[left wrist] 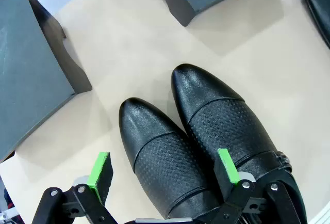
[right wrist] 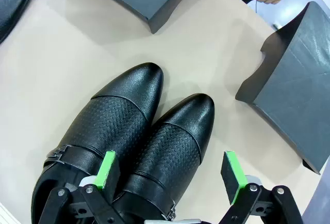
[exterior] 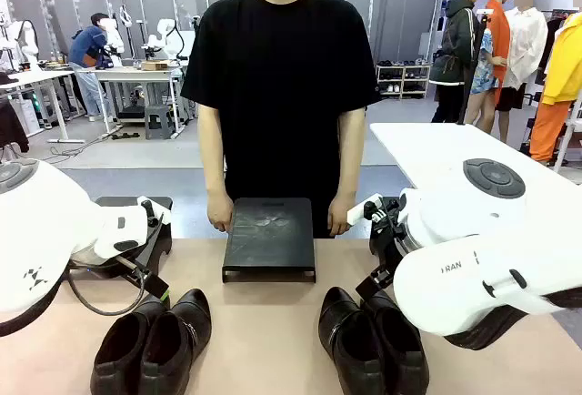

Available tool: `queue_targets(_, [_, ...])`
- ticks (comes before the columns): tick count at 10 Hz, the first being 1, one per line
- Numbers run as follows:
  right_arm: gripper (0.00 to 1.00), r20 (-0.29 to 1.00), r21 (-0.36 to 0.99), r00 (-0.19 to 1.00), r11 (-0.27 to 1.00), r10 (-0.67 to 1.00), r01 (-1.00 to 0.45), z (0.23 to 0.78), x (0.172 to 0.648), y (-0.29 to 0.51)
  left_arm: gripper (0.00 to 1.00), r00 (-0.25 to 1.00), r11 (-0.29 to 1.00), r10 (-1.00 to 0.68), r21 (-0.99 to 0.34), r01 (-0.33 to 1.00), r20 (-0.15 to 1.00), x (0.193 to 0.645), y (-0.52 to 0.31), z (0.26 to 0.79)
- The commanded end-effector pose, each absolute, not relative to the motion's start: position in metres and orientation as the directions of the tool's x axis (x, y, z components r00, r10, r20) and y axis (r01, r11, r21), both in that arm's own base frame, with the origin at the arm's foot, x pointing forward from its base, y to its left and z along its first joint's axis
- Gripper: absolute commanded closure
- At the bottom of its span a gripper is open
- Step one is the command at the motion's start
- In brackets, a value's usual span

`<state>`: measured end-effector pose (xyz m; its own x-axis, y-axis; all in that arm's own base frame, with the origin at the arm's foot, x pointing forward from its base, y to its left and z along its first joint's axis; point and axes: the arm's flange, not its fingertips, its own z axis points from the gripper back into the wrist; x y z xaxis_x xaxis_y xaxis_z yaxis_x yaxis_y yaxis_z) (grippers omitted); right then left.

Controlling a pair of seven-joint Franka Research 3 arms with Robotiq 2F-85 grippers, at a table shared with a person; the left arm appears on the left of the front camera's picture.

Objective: Place the shoes on the stand as instructed by the person.
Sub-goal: Pick up one pair of Shoes and place it on the Shoes Stand indicated by the person.

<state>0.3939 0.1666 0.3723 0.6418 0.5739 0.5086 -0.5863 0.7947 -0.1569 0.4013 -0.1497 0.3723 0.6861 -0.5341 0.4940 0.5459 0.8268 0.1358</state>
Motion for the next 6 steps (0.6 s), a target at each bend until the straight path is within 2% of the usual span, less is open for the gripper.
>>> queue_targets(1, [0.00,0.509,-0.157,0.642,0.795,0.574,-0.586,0.3723,0.3939,0.1667,0.00,0.686,0.827,-0.534,0.136,0.546,0.494,0.4012,-0.1499,0.3723])
queue_targets(6, [0.00,0.509,-0.157,0.642,0.795,0.574,-0.586,0.3723,0.3939,0.1667,0.00,0.686,0.827,-0.534,0.136,0.546,0.494,0.4012,-0.1499,0.3723])
